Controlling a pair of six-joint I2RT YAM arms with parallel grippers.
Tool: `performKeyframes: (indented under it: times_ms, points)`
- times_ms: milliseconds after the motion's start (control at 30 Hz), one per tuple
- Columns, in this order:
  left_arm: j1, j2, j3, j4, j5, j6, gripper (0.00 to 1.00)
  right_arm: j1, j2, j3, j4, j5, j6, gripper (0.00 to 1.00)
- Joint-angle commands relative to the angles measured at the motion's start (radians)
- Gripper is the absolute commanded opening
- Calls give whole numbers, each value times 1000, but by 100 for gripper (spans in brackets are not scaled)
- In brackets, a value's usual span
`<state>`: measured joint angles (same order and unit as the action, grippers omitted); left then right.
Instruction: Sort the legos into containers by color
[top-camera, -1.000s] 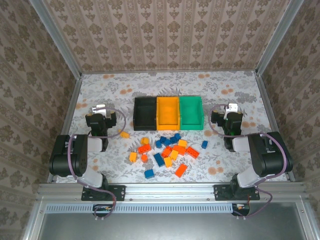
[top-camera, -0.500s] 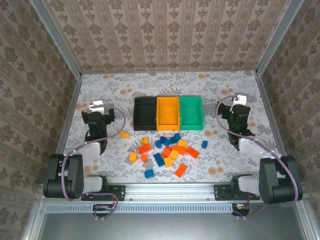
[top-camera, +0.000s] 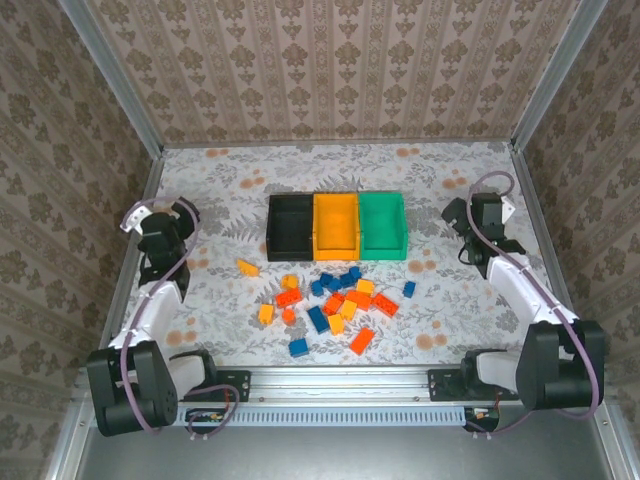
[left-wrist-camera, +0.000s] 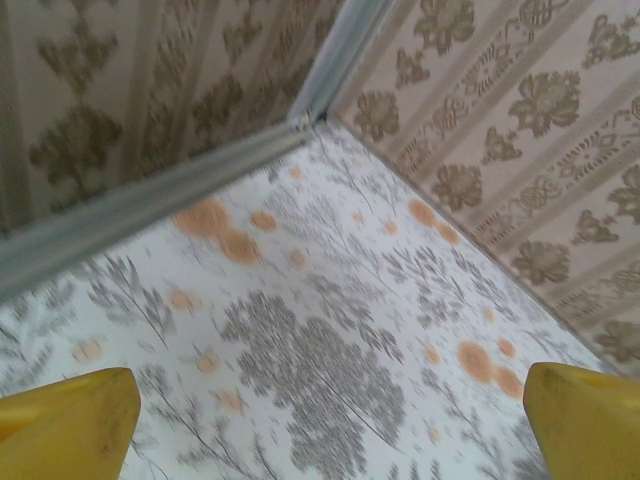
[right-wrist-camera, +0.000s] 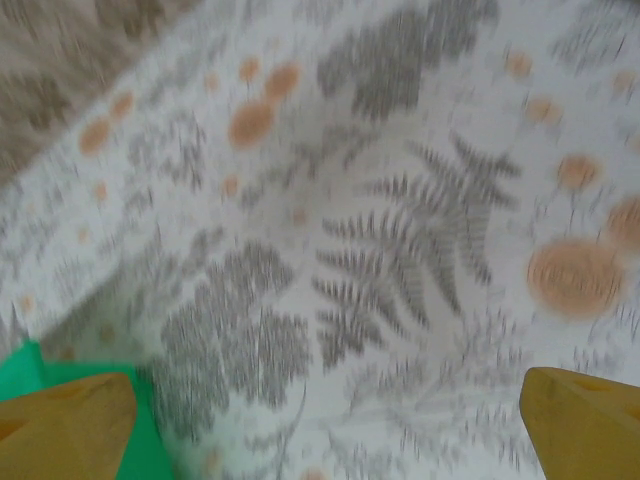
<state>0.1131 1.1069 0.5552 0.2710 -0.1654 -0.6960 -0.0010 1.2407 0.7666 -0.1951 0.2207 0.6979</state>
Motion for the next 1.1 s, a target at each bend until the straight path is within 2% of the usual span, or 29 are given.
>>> performKeyframes:
  times_ms: [0,67,200,367,733,1067]
  points:
    - [25,-2,54,-51,215,-153,100,71,40,70,-278,-111,23,97]
    - [27,-9,60,-39,267,-185,100,133,54,54,-328,-125,28,96]
    - [27,-38,73,-63,325,-206,100,297,51,19,-398,-71,52,95]
    - [22,-93,79,-167,340,-197,100,386,44,-39,-408,-61,125,86]
    - [-67,-167,40,-270,331,-128,100,439,129,-67,-345,-89,136,67]
    - [-94,-169,20,-276,320,-119,100,455,200,-73,-298,-113,150,53]
